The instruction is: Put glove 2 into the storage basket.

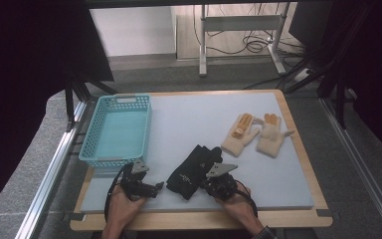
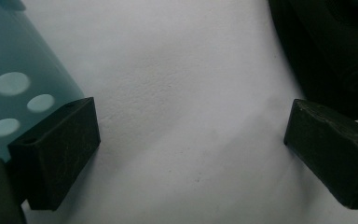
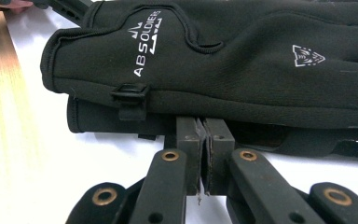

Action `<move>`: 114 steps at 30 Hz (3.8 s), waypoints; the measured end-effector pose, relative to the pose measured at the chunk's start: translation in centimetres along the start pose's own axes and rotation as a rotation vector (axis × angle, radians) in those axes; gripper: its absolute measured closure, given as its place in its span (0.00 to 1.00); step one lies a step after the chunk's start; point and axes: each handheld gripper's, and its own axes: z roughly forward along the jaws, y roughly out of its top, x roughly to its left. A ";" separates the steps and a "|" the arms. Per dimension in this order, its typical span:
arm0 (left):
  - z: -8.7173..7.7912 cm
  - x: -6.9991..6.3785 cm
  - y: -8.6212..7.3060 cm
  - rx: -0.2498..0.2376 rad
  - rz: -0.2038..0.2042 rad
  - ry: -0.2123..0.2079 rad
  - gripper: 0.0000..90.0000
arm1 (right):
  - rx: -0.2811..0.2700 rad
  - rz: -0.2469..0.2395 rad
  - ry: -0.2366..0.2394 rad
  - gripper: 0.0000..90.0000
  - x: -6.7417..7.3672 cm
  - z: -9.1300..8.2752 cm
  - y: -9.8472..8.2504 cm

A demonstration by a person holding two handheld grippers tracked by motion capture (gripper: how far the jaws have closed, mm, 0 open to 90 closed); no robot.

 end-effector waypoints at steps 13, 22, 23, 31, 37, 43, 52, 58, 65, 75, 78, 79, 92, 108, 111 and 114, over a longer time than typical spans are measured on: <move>0.0 0.0 0.0 -0.002 -0.002 0.000 0.04 | -0.027 0.058 -0.084 0.73 -3.4 -4.1 -1.4; 0.0 0.0 0.0 0.000 -0.006 -0.002 0.04 | -0.021 0.124 -0.231 0.49 -7.1 -7.2 -3.7; 0.0 0.0 0.0 0.000 -0.007 -0.002 0.04 | -0.018 0.128 -0.247 0.46 -7.4 -7.5 -3.9; 0.0 0.0 0.0 -0.001 -0.013 -0.002 0.05 | 0.000 0.169 -0.336 0.28 -9.8 -8.7 -5.6; -0.1 0.0 0.0 -0.005 -0.015 -0.003 0.05 | 0.019 0.174 -0.340 0.24 -9.9 -8.3 -5.8; -0.2 -0.1 0.0 -0.004 -0.026 0.009 0.07 | 0.017 0.175 -0.342 0.24 -9.9 -8.3 -5.8; -1.6 -1.0 0.9 -0.029 -0.026 -0.020 0.09 | 0.016 0.175 -0.342 0.24 -9.9 -8.3 -5.8; -2.4 -2.0 2.4 -0.049 -0.021 -0.075 0.09 | 0.016 0.175 -0.343 0.24 -9.9 -8.3 -5.8; -1.4 -3.9 5.2 -0.044 -0.005 -0.120 0.04 | 0.016 0.175 -0.343 0.24 -9.9 -8.3 -5.8; 2.4 -5.8 8.4 0.046 0.041 -0.175 0.00 | 0.015 0.175 -0.343 0.24 -9.9 -8.3 -5.8; 3.8 -6.1 9.2 0.073 0.043 -0.168 0.00 | 0.015 0.175 -0.342 0.24 -9.9 -8.3 -5.8; 4.1 -6.2 9.4 0.081 0.042 -0.174 0.00 | 0.015 0.176 -0.343 0.24 -9.9 -8.3 -5.8; 6.8 -9.7 9.7 0.202 0.163 -0.078 0.00 | 0.015 0.174 -0.342 0.24 -9.9 -8.3 -5.8; 5.5 -8.0 9.7 0.194 0.073 -0.047 0.49 | 0.015 0.174 -0.344 0.24 -9.9 -8.3 -5.8; 5.1 -7.8 9.7 0.184 0.115 -0.038 0.66 | 0.016 0.174 -0.344 0.24 -9.9 -8.3 -5.8; 4.9 -7.4 9.9 0.162 0.106 -0.051 0.70 | 0.016 0.174 -0.344 0.24 -9.9 -8.3 -5.8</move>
